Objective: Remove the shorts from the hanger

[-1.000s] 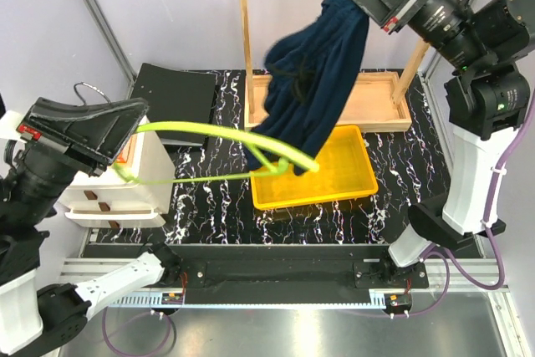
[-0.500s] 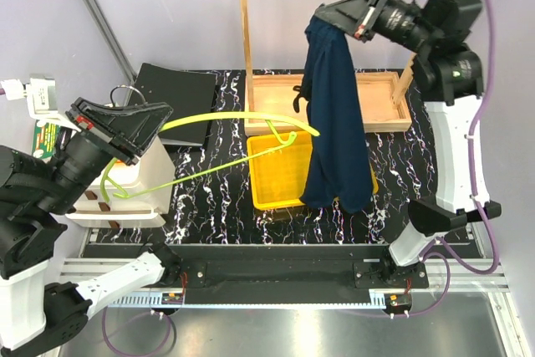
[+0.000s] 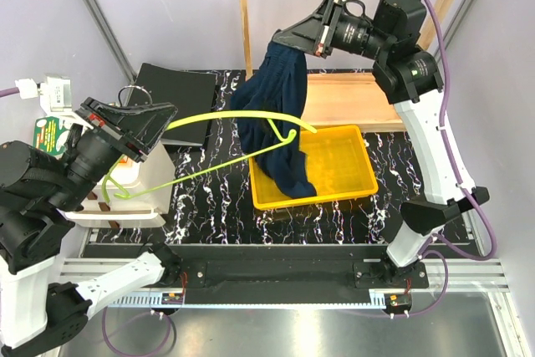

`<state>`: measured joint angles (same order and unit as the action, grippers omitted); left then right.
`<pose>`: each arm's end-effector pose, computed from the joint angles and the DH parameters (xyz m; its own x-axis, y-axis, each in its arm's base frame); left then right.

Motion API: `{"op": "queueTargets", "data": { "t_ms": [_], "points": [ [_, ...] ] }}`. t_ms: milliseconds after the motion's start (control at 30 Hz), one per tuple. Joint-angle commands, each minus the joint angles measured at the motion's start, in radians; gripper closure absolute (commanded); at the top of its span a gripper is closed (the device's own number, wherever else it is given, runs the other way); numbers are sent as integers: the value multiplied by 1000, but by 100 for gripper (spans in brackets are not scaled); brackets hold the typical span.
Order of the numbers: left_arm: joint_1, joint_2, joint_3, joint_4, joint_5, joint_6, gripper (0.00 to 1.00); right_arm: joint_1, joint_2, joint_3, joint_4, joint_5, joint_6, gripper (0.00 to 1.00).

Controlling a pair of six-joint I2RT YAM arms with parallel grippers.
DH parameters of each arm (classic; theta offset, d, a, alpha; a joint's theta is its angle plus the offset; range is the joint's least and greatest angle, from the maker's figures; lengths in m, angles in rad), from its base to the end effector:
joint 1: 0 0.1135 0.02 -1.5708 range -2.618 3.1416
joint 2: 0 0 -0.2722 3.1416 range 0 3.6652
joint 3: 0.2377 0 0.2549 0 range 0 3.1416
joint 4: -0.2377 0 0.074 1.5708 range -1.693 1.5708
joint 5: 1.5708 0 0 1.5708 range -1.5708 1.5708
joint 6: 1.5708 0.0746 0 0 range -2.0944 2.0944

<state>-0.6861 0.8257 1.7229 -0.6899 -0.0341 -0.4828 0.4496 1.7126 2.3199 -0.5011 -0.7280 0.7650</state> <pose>0.0700 -0.0541 0.5752 -0.1409 -0.4843 -0.8635 0.6119 0.6431 -0.4605 0.2996 0.1997 0.5874 -0.5685 0.2997 -0.7662 -0.7300 0.2457 0.6378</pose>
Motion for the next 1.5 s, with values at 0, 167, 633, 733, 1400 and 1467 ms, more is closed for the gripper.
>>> {"op": "queueTargets", "data": {
  "t_ms": [0,167,633,733,1400,1467],
  "points": [
    [2,-19,-11,63,-13,6,100,-3,-94,-117,91,2,-42,100],
    [0,-27,-29,63,0,6,100,-47,-300,-512,118,116,-127,100],
    [0,-20,-63,67,28,-3,100,-470,-542,-889,22,62,-199,100],
    [2,-26,-85,69,52,-7,100,-376,-512,-925,22,113,-223,100],
    [2,-43,-227,93,56,-11,100,-21,-280,-1246,225,275,-121,46],
    [2,-19,-230,93,66,12,100,-55,-288,-1232,77,390,-162,26]
  ]
}}
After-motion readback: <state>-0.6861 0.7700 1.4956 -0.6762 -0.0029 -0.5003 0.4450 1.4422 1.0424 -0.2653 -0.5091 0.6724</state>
